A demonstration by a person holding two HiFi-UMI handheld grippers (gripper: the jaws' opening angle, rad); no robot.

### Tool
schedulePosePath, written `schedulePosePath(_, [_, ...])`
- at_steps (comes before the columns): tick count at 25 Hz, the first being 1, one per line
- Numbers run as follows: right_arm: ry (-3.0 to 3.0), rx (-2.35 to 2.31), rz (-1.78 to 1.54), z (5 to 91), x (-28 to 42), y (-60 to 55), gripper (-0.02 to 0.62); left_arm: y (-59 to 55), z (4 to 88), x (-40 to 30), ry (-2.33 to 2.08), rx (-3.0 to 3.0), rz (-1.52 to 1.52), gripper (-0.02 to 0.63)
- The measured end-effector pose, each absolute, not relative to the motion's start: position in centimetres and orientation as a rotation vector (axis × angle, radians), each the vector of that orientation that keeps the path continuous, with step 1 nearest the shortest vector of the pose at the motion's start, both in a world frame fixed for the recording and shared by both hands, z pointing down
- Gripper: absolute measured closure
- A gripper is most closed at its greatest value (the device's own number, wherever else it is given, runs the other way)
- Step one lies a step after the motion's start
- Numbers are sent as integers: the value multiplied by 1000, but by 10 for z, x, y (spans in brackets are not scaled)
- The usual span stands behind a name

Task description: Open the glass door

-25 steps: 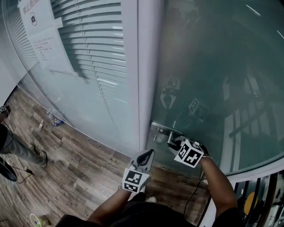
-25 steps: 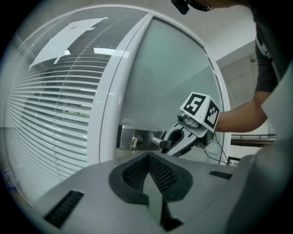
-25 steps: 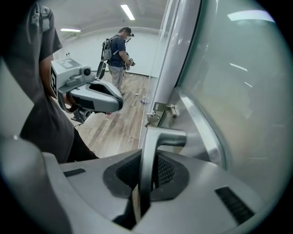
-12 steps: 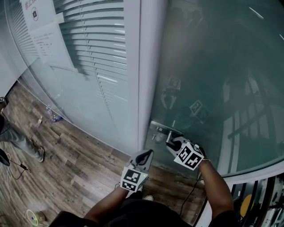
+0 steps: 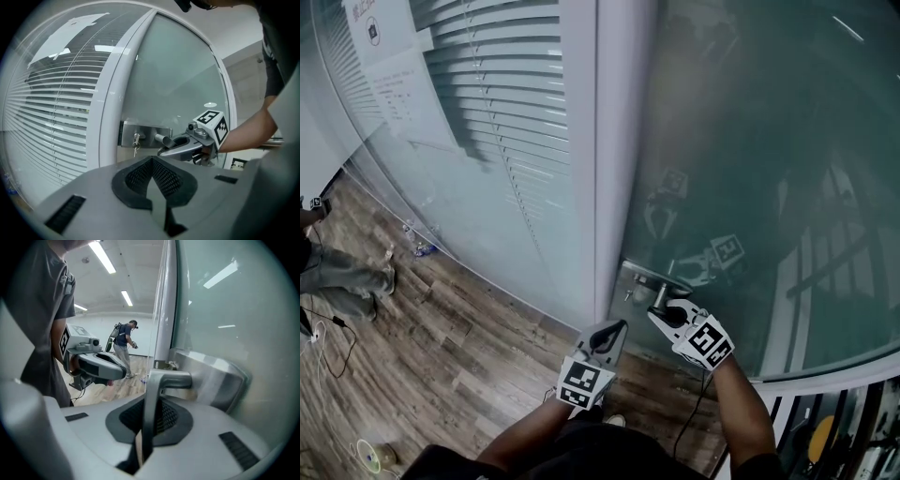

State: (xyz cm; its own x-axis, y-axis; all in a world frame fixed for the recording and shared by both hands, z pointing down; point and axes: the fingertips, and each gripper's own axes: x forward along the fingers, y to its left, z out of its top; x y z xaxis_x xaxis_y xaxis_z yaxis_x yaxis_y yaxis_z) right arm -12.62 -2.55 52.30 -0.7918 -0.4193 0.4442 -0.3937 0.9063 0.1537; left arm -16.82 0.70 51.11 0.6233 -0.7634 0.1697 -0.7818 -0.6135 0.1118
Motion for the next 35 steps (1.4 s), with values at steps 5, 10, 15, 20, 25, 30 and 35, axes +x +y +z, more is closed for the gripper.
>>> schedulePosePath(5, [-2626,592,-71,525,-125,-24,568,4,518,-170,-1292,2657,182,607])
schedulePosePath(10, [-2627,573,-55,524,-125,-27,568,-3,518,-168,-1292,2664,190,607])
schedulePosePath(15, [-2615,583,-55,527,-121,-41,568,-11,519,-166,-1289,2670,193,607])
schedulePosePath(20, [-2605,616,-52,526,-116,-58,568,-19,517,-159,-1269,2687,191,607])
schedulePosePath(25, [-2598,644,-41,526,-110,-76,566,-29,516,-148,-1220,2715,184,607])
schedulePosePath(30, [-2589,675,-23,528,-101,-99,566,-39,507,-138,-1157,2771,169,607])
schedulePosePath(35, [-2564,742,-22,527,-87,-130,566,-57,510,-124,-1102,2805,217,607])
